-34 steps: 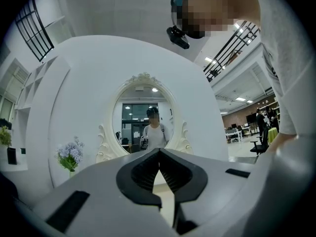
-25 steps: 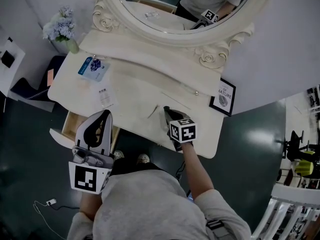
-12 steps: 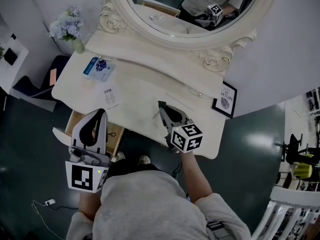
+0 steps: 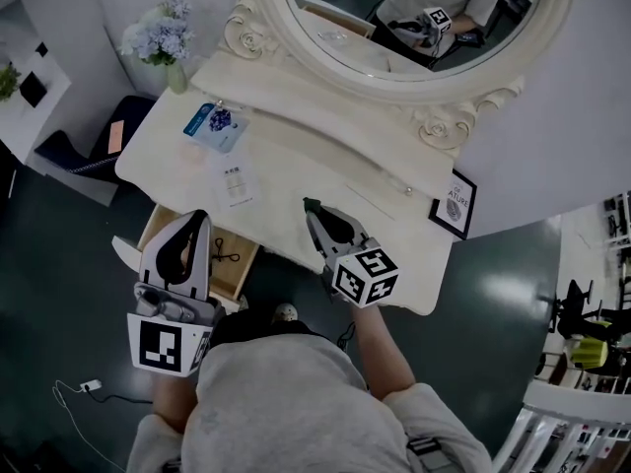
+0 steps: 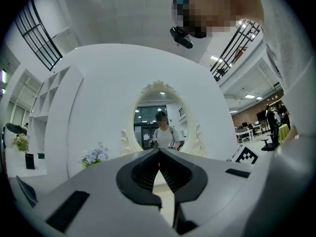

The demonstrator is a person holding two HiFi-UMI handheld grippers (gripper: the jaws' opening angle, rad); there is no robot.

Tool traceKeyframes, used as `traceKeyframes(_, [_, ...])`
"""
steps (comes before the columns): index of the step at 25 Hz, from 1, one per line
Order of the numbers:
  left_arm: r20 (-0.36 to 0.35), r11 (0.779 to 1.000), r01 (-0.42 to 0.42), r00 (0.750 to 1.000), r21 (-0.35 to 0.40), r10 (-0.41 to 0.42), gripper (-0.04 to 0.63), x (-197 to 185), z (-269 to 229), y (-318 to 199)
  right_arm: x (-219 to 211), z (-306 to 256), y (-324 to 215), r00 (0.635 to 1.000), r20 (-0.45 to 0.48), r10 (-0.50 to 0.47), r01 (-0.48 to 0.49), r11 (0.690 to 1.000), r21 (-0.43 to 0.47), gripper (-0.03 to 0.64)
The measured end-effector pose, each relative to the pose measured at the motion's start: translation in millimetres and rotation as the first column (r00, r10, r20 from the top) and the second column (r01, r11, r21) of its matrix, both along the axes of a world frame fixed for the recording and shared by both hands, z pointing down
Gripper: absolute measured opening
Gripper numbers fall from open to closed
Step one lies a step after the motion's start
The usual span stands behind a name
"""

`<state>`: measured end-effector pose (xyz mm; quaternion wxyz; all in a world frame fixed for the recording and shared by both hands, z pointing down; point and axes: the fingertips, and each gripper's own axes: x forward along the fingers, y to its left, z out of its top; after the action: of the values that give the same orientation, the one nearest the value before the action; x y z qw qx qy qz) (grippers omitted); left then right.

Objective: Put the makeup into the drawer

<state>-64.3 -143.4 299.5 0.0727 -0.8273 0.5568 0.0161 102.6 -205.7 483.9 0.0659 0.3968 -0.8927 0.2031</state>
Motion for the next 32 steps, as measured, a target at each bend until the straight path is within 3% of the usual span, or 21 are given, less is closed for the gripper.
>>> traceKeyframes(21, [-0.025, 0.993, 0.122, 0.992, -0.001, -0.122, 0.014, -76, 0, 47, -130, 11, 48, 0.970, -0.027, -0.242, 0.242, 0.970, -0.013, 0.046])
traceKeyframes(32, [0.028, 0.990, 0.140, 0.990, -0.023, -0.139, 0.014, -96, 15, 74, -170, 57, 74, 0.934, -0.106, -0.341, 0.331, 0.938, -0.101, 0.048])
